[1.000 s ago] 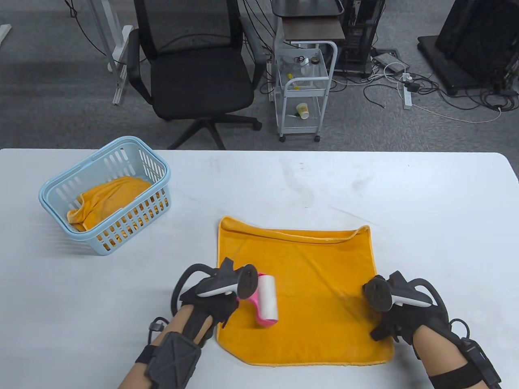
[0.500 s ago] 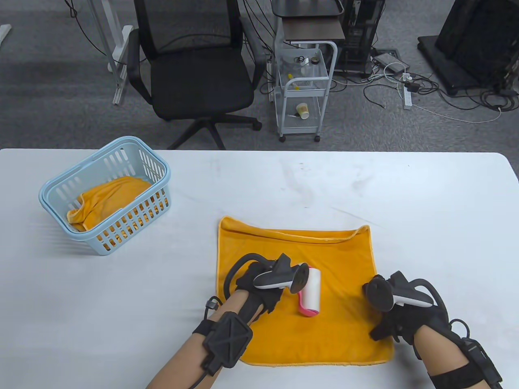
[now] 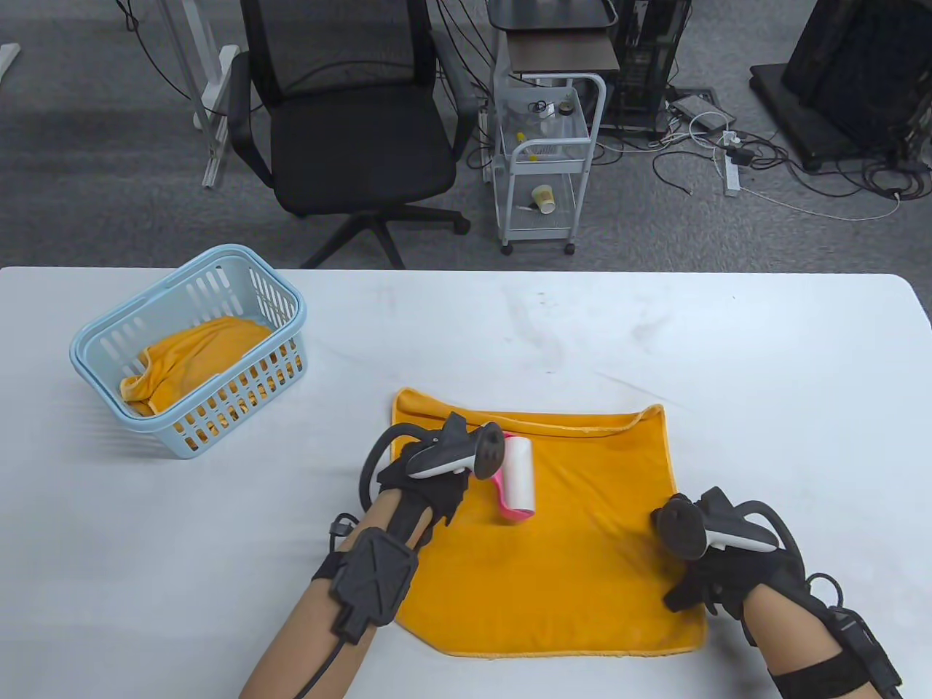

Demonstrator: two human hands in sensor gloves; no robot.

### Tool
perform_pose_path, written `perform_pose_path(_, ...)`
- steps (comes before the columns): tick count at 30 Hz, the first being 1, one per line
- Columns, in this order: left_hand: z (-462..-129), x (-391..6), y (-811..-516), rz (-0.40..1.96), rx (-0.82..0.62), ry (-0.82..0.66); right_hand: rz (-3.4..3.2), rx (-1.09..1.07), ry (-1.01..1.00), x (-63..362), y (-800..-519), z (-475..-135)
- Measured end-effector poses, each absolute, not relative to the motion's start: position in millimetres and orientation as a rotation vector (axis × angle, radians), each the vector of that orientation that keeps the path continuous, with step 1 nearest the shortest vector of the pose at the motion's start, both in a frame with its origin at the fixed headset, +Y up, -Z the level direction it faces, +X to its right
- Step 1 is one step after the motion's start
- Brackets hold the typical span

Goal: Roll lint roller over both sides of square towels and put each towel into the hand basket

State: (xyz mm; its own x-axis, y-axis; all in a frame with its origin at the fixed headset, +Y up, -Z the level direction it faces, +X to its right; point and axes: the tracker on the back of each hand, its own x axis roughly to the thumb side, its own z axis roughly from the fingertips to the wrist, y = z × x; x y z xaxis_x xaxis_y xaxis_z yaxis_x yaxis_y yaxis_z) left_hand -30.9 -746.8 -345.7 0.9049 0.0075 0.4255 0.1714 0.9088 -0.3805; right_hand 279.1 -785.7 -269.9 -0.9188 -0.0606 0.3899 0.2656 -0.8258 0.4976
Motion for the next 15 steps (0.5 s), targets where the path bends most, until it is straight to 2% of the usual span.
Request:
perform_pose_path(3, -351, -5, -761, -0.062, -0.441, -0.509, -2.798, -0.54, -0.842, 279, -786, -270)
perform_pose_path(7, -361, -6, -765, -0.214, -0.388, -0.467, -2.801, -0.541, -0.842, 280, -786, -270)
perform_pose_path(10, -374, -34, -755, -0.345, -0.374, -0.321, -2.8, -0.543, -0.841, 280, -786, -270)
perform_pose_path(15, -391, -105, -745, -0.462, -0.395, -0.074, -2.8, -0.543, -0.841, 280, -786, -270)
